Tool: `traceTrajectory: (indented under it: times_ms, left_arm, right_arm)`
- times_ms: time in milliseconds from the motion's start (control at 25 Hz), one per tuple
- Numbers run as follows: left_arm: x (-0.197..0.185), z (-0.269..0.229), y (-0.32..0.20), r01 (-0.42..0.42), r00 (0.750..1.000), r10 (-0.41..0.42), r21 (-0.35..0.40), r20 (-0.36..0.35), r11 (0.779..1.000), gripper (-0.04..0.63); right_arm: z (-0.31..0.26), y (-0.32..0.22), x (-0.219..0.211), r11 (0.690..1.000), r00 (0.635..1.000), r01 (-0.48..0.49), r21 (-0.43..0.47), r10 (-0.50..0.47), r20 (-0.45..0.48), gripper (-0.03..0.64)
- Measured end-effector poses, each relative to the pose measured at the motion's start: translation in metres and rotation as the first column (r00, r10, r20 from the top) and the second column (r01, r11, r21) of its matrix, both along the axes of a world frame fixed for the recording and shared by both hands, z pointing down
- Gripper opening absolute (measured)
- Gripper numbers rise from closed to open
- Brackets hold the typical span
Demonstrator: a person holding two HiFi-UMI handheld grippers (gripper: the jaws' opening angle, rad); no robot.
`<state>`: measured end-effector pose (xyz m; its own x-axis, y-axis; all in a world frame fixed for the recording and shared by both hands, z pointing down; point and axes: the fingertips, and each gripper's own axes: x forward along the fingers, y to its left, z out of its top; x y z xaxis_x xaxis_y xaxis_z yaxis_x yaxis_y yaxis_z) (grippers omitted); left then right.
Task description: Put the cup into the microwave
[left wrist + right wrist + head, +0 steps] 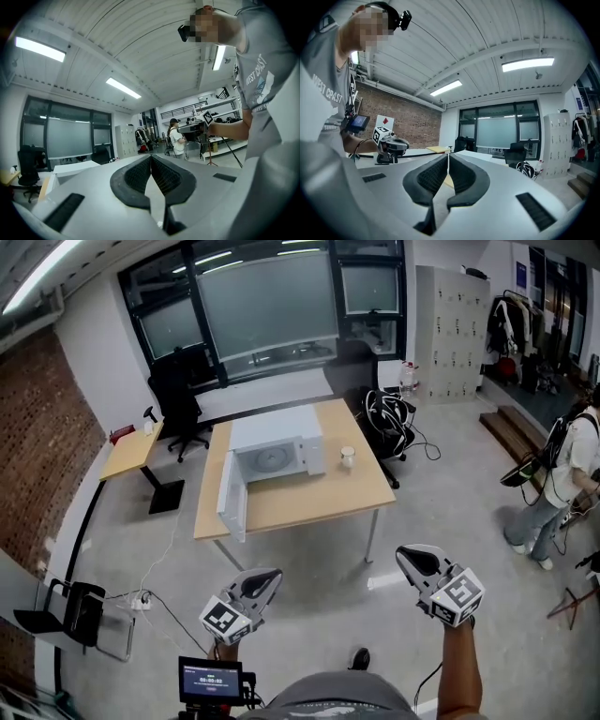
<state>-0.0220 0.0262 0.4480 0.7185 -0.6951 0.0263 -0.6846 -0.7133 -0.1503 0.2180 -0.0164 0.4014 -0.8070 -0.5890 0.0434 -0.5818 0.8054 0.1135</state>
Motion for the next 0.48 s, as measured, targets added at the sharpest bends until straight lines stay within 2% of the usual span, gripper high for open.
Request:
traceTrajectory:
  times_ms: [240,360,480]
  left_arm:
    - [0.033,0.010,-0.075,0.035,0.999,-0.034,-0.005,0.021,0.999,0.021]
    - [0.038,0.006,-0.105,0.037,0.999,-0.037,-0.001,0.023,0.999,0.020]
    - [0.034,0.004,-0.114,0.068,0.997,-0.068,-0.010,0.021,0.998,0.021]
  right_arm:
    - [0.007,-0.078,0.019,0.999,0.998,0.052,-0.007,-0.052,-0.029,0.018]
    - [0.002,-0.113,0.018,0.997,0.997,0.072,-0.013,-0.073,-0.034,0.018]
    - [0.000,-0.133,0.012,0.995,0.994,0.104,-0.010,-0.104,-0.031,0.018]
